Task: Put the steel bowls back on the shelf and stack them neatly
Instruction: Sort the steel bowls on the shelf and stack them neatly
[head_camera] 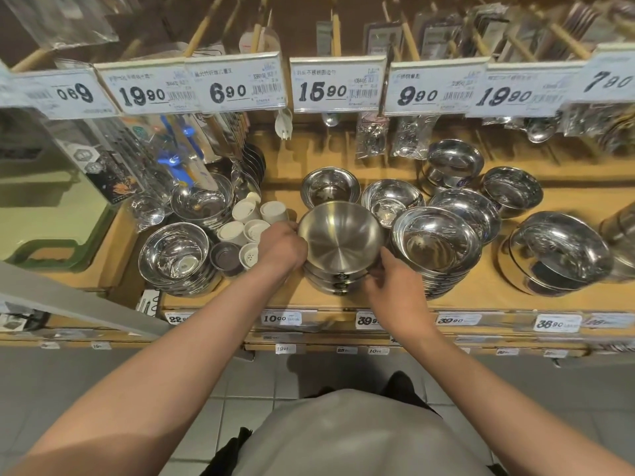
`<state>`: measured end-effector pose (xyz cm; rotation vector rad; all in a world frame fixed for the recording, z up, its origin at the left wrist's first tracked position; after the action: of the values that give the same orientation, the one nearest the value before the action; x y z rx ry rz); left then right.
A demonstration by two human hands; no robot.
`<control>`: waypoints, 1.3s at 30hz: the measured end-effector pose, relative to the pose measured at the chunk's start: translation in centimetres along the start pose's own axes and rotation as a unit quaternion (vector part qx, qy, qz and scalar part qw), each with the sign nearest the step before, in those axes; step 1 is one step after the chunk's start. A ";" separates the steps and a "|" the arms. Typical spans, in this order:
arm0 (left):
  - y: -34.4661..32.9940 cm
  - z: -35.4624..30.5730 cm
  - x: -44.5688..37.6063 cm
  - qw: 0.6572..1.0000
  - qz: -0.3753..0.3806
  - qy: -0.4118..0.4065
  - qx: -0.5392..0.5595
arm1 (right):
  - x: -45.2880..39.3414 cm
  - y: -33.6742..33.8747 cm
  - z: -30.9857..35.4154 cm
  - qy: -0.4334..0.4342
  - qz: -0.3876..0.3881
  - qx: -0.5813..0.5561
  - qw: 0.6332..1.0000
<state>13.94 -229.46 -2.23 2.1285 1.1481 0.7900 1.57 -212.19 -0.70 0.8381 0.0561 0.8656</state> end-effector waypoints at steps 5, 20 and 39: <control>0.0 0.0 -0.5 1.000 0.000 -0.003 -0.013 | 0.5 -0.1 -0.2 0.007 -0.014 -0.015 1.000; 0.2 0.2 -0.7 1.000 -0.014 0.000 -0.002 | -0.1 -0.6 -0.6 -0.023 -0.015 -0.051 0.998; -0.1 0.1 -0.7 0.999 0.020 -0.021 -0.036 | 0.2 -0.3 -0.4 -0.024 -0.013 -0.060 0.998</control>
<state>13.66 -230.00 -2.54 2.1054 1.0420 0.7888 1.75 -211.93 -1.18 0.7436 -0.0275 0.8157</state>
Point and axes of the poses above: each hand's wrist, its own x-axis away from the middle knuckle, its own y-axis out of the back of the hand, z = x × y, the point moved 7 cm from there along -x, towards the middle knuckle, and after that the axes turned 12 degrees about -y, right-handed, at the moved point
